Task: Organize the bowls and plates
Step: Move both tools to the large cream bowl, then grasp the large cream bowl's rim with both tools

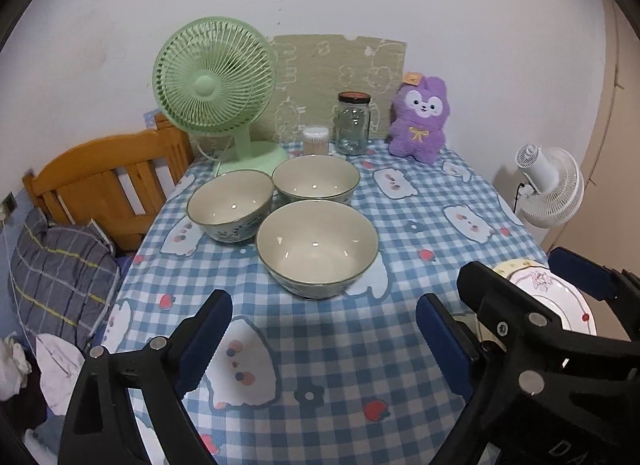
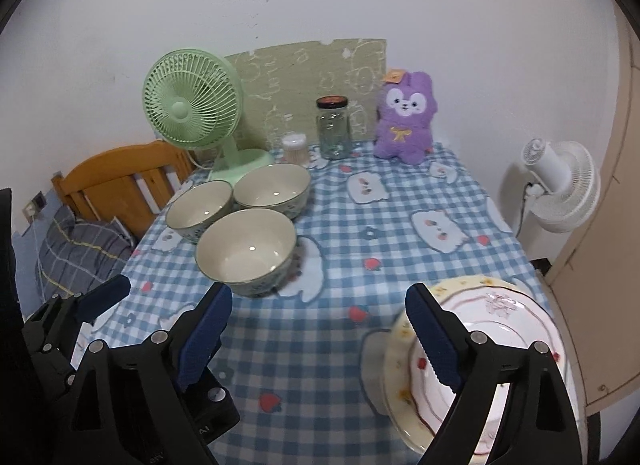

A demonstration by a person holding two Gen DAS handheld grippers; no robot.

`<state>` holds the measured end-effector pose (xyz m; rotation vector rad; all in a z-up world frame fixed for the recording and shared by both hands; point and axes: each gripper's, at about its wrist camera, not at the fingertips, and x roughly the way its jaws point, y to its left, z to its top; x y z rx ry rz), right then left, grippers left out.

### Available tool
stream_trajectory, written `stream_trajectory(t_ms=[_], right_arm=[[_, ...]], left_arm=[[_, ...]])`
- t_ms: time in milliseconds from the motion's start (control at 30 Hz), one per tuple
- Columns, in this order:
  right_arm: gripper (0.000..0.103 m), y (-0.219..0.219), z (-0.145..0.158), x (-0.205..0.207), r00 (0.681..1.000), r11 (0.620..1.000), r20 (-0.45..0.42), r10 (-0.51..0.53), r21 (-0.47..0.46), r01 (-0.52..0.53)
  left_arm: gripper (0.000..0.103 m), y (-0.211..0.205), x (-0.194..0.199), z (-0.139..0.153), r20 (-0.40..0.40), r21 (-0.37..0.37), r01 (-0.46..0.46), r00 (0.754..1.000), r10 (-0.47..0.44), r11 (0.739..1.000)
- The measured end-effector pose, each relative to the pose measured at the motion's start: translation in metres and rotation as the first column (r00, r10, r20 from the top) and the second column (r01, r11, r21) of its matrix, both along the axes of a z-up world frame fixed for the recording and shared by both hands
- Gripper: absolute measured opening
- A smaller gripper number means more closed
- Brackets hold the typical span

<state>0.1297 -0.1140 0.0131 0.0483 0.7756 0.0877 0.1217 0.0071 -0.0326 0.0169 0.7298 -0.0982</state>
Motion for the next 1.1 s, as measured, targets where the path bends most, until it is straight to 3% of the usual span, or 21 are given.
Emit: stream_trajectory(t_ms=[233,400,667,867,1000,1100], right_arm=[[0.090,0.011,-0.011,0.026,0.999,0.999,0.019,0.030,0.018,-0.031],[0.090,0.019,-0.024,0.053,0.998,0.997,-0.016,0.058,0.051,-0.057],[0.090,0.036,-0.042,0.084,0.997,0.999,-0.064,0.038,0.022,-0.036],[0.090,0.045,-0.051,0.101,0.995,0.999,-0.083,0.047,0.028,-0.045],[0.088,0.047,-0.059,0.113,0.995,0.999,-0.098,0.032,0.017,-0.030],[0.077,0.047,-0.067,0.121,0.992,0.999,-0.120,0.029,0.022,-0.027]], left_arm=[[0.094,0.019,0.020,-0.008,0.017,-0.002,-0.050,0.999,0.050,0.999],[0.094,0.033,0.042,-0.018,-0.028,-0.015,-0.071,0.997,0.070,0.997],[0.088,0.050,0.075,-0.035,-0.097,-0.024,-0.089,0.992,0.086,0.996],[0.086,0.053,0.088,-0.040,-0.105,-0.011,-0.092,0.990,0.091,0.996],[0.079,0.053,0.099,-0.046,-0.130,-0.011,-0.089,0.988,0.087,0.996],[0.068,0.053,0.108,-0.055,-0.170,-0.015,-0.098,0.981,0.094,0.995]])
